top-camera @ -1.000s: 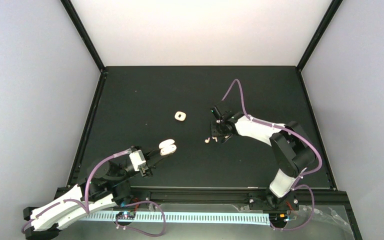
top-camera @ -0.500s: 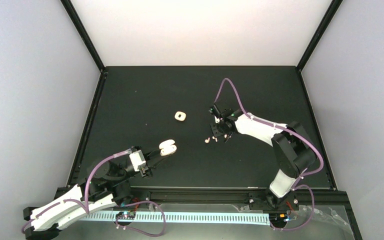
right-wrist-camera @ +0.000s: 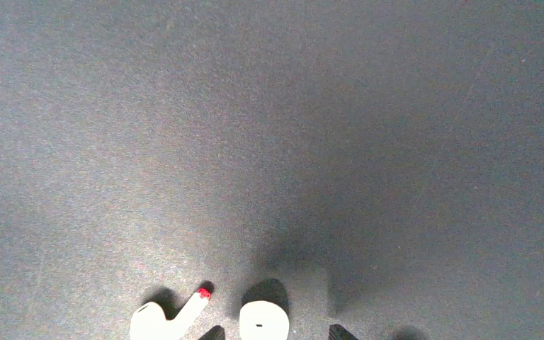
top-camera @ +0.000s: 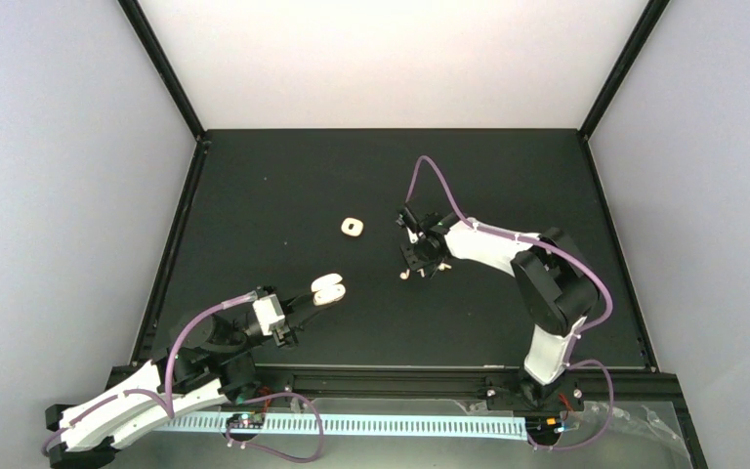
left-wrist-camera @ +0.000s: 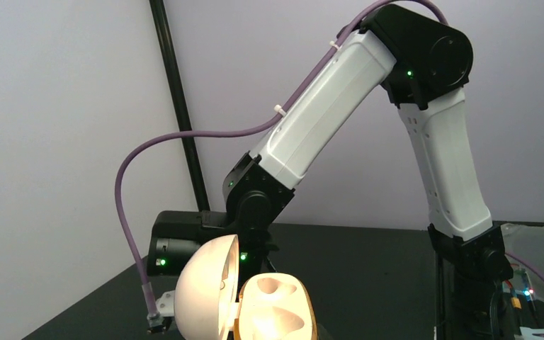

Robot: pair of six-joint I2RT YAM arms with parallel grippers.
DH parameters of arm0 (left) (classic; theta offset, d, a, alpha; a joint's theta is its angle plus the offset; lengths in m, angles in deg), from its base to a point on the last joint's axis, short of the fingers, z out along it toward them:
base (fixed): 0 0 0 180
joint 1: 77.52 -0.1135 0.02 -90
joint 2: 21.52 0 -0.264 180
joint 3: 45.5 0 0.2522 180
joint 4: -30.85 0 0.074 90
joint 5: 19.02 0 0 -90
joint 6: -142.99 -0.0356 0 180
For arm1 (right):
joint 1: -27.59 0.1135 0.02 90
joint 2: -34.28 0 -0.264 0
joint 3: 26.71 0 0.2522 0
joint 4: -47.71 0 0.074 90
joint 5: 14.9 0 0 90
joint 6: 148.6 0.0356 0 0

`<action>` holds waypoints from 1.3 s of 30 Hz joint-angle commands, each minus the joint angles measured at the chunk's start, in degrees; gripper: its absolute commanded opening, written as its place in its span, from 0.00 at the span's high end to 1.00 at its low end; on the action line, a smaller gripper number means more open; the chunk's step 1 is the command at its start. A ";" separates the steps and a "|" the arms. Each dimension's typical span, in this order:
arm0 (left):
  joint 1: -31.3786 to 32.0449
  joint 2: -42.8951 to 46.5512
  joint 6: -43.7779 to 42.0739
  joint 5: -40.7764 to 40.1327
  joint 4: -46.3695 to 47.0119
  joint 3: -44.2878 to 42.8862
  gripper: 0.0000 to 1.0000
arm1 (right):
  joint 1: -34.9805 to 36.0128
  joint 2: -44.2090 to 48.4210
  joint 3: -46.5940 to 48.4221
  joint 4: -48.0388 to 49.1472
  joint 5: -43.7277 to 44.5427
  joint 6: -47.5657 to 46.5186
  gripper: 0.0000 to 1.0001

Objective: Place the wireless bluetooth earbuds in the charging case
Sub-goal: Pick up the earbud from the center of the board.

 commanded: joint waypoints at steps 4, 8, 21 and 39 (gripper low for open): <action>0.12 0.08 0.27 0.64 1.34 0.00 0.98 | 0.08 -2.29 1.62 0.05 0.20 -0.11 0.66; 0.14 0.06 0.30 0.60 1.39 0.08 0.99 | 0.08 -2.98 2.01 0.03 0.01 0.01 0.67; 0.14 -0.10 0.21 0.51 1.59 0.09 0.98 | 0.11 -3.16 1.53 0.44 -0.57 0.37 0.76; 0.14 -0.19 0.56 0.31 1.14 0.16 0.98 | 0.13 11.07 -1.36 0.02 0.43 3.78 0.91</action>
